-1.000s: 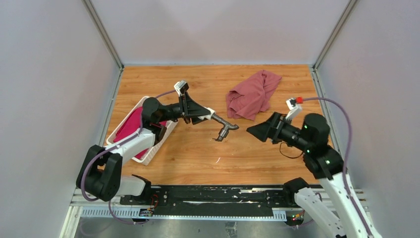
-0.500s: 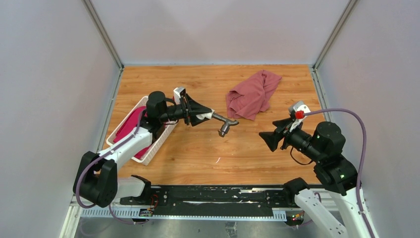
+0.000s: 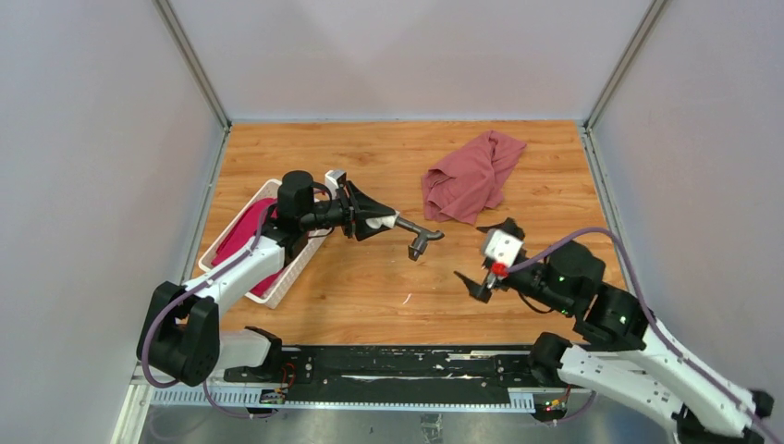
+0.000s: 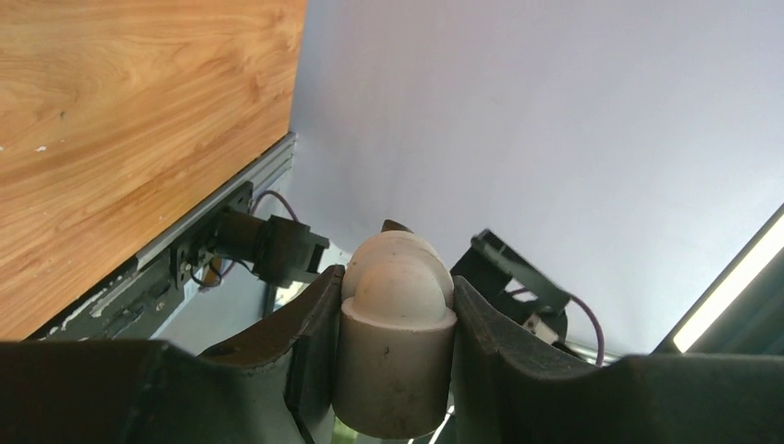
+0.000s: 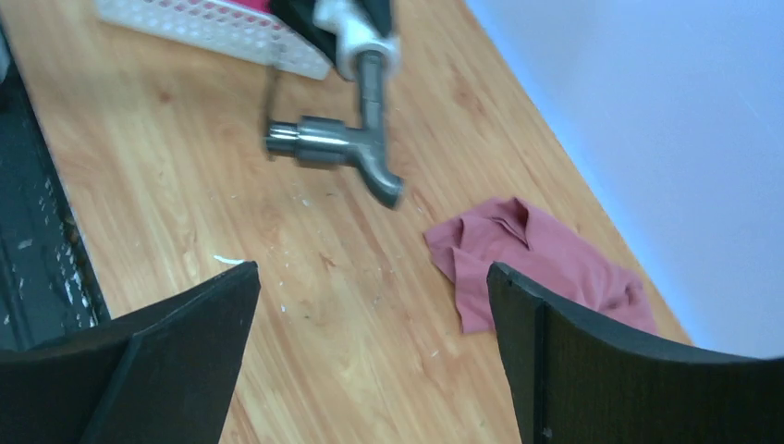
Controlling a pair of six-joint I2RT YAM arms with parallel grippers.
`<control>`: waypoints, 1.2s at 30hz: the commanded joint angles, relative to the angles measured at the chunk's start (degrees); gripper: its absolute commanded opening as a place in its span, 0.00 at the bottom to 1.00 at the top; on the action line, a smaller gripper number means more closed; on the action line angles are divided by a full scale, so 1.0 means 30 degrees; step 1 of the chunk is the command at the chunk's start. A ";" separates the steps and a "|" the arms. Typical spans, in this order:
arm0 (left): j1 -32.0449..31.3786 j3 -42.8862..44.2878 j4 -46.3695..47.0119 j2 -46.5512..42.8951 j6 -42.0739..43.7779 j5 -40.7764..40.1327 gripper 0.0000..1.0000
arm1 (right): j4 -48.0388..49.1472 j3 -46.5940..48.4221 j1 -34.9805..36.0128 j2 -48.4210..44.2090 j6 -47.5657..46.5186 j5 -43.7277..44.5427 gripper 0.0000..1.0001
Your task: Install the water faucets
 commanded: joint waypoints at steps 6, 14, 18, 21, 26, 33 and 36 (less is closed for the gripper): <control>0.0082 0.0530 0.0178 -0.0254 0.0076 0.0351 0.00 | 0.7640 -0.3612 1.0709 0.2525 -1.0341 1.6178 0.99; 0.0082 0.0619 0.0157 -0.0422 0.0183 0.0715 0.00 | 1.3806 -0.5279 1.0985 0.5979 -1.5058 1.7310 1.00; 0.0082 0.0562 0.0157 -0.0471 0.0296 0.0844 0.00 | 1.5811 -0.5422 1.0887 0.7473 -1.6136 1.7219 0.99; 0.0082 0.0560 0.0157 -0.0567 0.0338 0.0952 0.00 | 1.6221 -0.5216 1.0653 0.8576 -1.5935 1.7453 0.98; 0.0082 0.0510 0.0157 -0.0631 0.0584 0.1333 0.00 | 1.6842 -0.5181 0.9695 0.9320 -1.5100 1.6403 0.82; 0.0082 0.0424 0.0157 -0.0908 0.1066 0.1632 0.00 | 1.5499 -0.4646 0.9355 0.8814 -1.2533 1.5163 0.34; 0.0082 0.0514 0.0157 -0.0944 0.1414 0.1779 0.00 | 1.3677 -0.3982 0.9196 0.8170 -1.0432 1.4019 0.20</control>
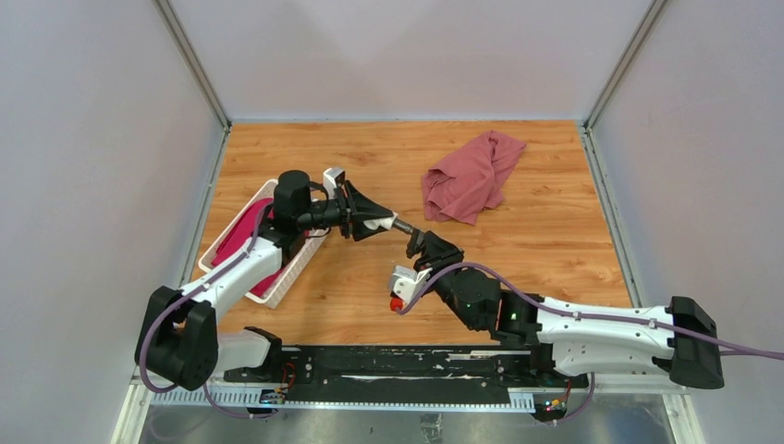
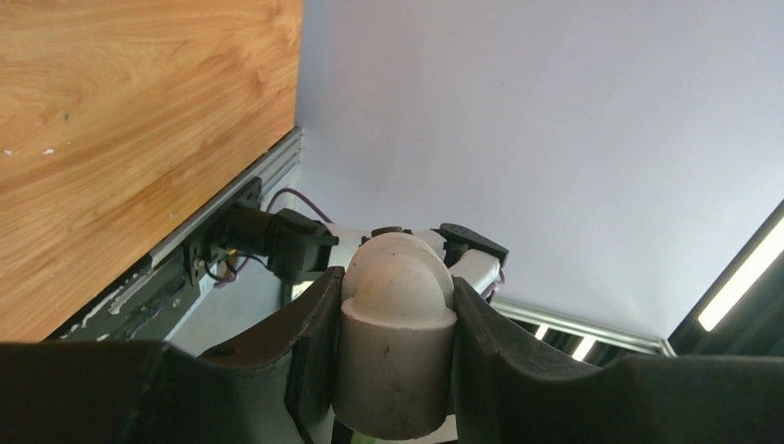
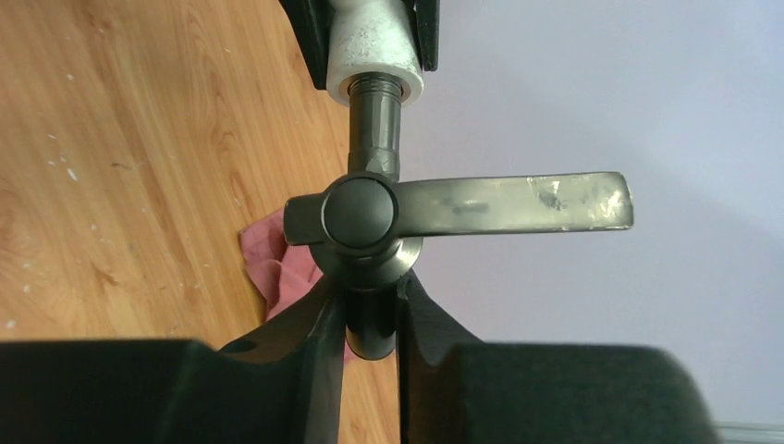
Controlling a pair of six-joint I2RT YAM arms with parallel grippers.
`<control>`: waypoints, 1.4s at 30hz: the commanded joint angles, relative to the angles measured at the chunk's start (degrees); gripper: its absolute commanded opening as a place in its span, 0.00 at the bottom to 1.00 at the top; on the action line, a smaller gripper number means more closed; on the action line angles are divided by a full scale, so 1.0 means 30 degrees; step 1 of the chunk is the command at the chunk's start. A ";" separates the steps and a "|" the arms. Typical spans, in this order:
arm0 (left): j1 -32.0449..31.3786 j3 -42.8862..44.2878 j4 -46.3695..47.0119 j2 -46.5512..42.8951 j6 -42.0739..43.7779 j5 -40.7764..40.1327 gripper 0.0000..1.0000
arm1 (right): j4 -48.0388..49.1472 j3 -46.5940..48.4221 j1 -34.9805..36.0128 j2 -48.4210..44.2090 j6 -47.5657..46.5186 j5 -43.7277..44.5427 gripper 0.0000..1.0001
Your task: Install the water faucets
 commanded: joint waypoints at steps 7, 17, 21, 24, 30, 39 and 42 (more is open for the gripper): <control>-0.0012 0.1380 0.0328 -0.0610 0.3121 0.2290 0.00 | -0.5298 0.2499 -0.1402 -0.2691 1.0258 -0.6198 0.07; -0.0012 0.1762 0.0266 -0.1713 0.8437 0.3780 0.00 | -1.0231 0.5602 -0.3639 -0.3286 2.0105 -1.1954 0.01; -0.0012 0.1809 0.0258 -0.2233 1.0325 0.4616 0.00 | -1.0259 0.5765 -0.5834 -0.3626 2.4361 -1.5880 0.00; -0.0020 0.1727 0.0236 -0.2677 1.1896 0.4883 0.00 | -0.9807 0.5779 -0.8010 -0.3645 2.7771 -1.9348 0.00; -0.0020 0.1203 0.0251 -0.3438 1.3888 0.5667 0.00 | -0.5590 0.4388 -1.2816 -0.2665 3.5624 -2.7081 0.00; 0.0002 0.1059 0.0310 -0.3515 1.3064 0.4570 0.00 | -0.2121 0.1608 -1.5176 -0.1267 4.1460 -3.0532 0.77; 0.0017 0.1044 0.0295 -0.2904 1.1991 0.4161 0.00 | -0.5816 0.2328 -1.5379 -0.2153 3.8882 -2.9771 0.91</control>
